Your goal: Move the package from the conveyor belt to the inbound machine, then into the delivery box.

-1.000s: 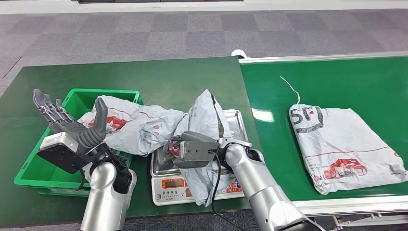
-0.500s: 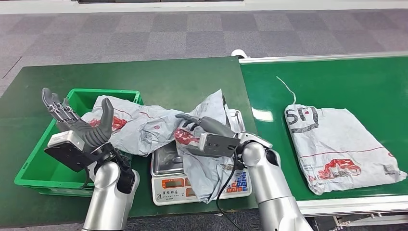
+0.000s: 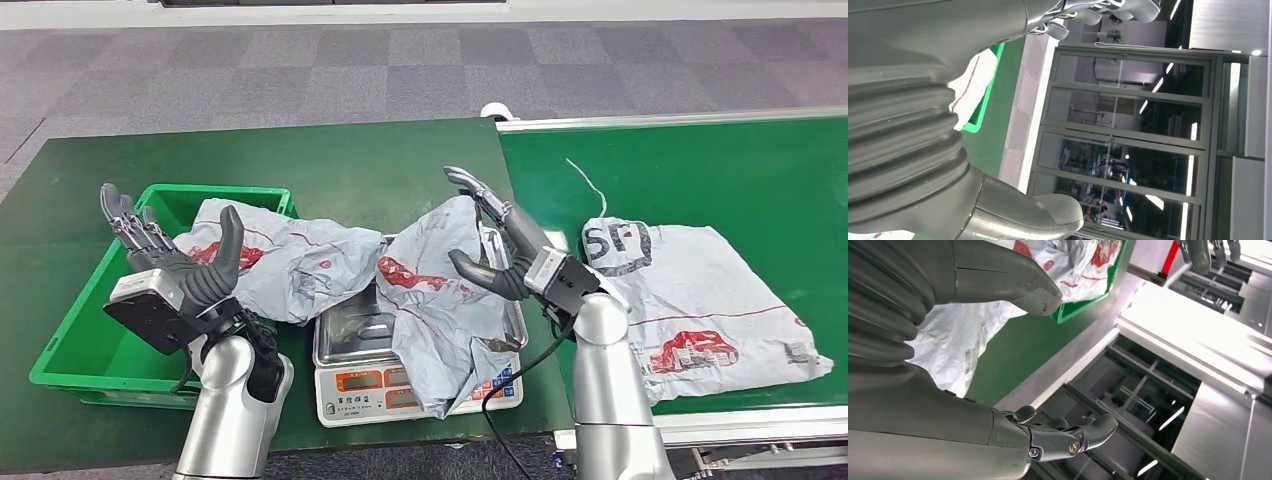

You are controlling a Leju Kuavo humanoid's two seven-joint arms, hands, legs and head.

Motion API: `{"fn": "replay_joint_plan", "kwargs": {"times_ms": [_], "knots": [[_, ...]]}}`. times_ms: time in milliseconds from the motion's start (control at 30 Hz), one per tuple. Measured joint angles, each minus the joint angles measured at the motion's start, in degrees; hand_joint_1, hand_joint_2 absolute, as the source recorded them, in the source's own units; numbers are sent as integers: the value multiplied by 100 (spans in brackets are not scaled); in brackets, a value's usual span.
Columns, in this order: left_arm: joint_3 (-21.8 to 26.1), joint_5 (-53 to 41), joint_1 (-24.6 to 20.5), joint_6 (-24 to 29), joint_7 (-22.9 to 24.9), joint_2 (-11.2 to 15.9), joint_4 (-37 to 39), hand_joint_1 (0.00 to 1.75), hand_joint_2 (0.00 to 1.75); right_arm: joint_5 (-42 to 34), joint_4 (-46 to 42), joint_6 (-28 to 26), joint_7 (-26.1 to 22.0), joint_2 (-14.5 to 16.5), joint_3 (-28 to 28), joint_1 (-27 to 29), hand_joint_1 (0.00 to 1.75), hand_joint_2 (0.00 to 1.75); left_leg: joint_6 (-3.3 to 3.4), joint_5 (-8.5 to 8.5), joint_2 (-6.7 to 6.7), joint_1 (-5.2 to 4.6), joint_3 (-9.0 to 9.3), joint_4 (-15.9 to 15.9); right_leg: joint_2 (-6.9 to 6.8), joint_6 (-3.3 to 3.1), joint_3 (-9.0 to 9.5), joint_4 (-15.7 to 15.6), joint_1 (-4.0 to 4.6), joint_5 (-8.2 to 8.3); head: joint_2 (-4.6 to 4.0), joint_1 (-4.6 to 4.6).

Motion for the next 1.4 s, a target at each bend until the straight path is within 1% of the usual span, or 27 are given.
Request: {"fn": "replay_joint_plan", "kwargs": {"times_ms": [133, 200, 400, 433, 500, 667, 733, 800, 867, 1000, 1133, 1267, 1400], "knots": [[2, 64, -8, -286, 1, 1, 58, 0, 175, -563, -69, 0, 0, -185, 0, 106, 0, 175, 1, 0, -1, 0, -2, 0, -1, 0, 1, 0, -2, 0, 0, 0], [3, 86, -14, -446, 2, 2, 105, 0, 175, -633, -144, 0, 0, -253, 0, 181, 0, 175, 2, -1, -1, 0, -2, 0, -1, 1, 0, 0, -3, 0, 0, 0], [5, 98, -33, -638, 2, 2, 216, 0, 175, -647, -268, 0, 0, -368, -4, 307, 0, 175, 3, -2, 0, -1, -2, 0, -1, 1, -1, -1, -2, 0, 0, -1], [5, 98, -50, -789, 2, 2, 271, 0, 175, -644, -300, 0, 0, -383, -15, 337, 0, 175, 3, -2, -2, -1, -2, 0, -1, 1, -1, -1, -2, 0, 0, -2], [5, 111, -120, -1282, 2, 2, 487, 0, 175, -682, -407, 0, -1, -420, -66, 426, 0, 175, 4, -2, -7, -1, -2, 0, -4, 2, 0, -3, -2, 0, 0, -1], [-66, 132, -431, -2847, 22, 35, 1578, 0, 175, -802, -1051, 0, -1, -526, -434, 853, 0, 175, 8, -5, -10, -6, -2, 1, -7, 4, 1, -4, -10, -1, 0, 0], [-170, -73, -516, -3261, 25, 52, 1955, 0, 175, -866, -1353, 0, -1, -546, -657, 1044, 0, 175, 12, -7, -6, -8, -2, 1, -5, 4, -1, -4, -14, -1, 0, -1], [-307, -403, -581, -3513, 41, 63, 2215, 0, 175, -976, -1561, 0, -2, -567, -889, 1219, 0, 175, 15, -10, -4, -9, -2, 1, -3, 5, -2, -5, -15, -1, 0, -1], [-480, -865, -646, -3624, 106, 78, 2416, 0, 175, -1075, -1677, 0, -1, -594, -1113, 1380, 0, 175, 17, -12, -5, -10, -3, 1, -5, 7, -3, -7, -16, -3, 0, 0], [-901, -1815, -737, -3604, 396, 100, 2737, 0, 175, -1220, -1835, 0, 0, -620, -1495, 1679, 0, 175, 21, -15, -4, -11, -7, 1, -4, 12, -2, -8, -17, -6, 0, 1], [-1167, -2111, -797, -3583, 536, 104, 2992, 0, 175, -1292, -1935, 0, 0, -620, -1691, 1858, 0, 175, 21, -16, 5, -11, -7, 1, 2, 12, -4, -8, -16, -6, 0, -1], [-1373, -2734, -915, -3433, 861, 110, 3305, 0, 175, -1343, -1955, 0, 0, -615, -1810, 1917, 0, 175, 21, -15, 4, -11, -7, 1, 1, 12, -2, -8, -15, -6, 0, 0], [-1644, -3566, -1085, -3137, 1213, 110, 3707, 0, 175, -1392, -1955, 0, 0, -605, -1943, 1925, 0, 175, 21, -15, 3, -11, -6, 1, 1, 12, 1, -8, -17, -5, 0, 0]]}}
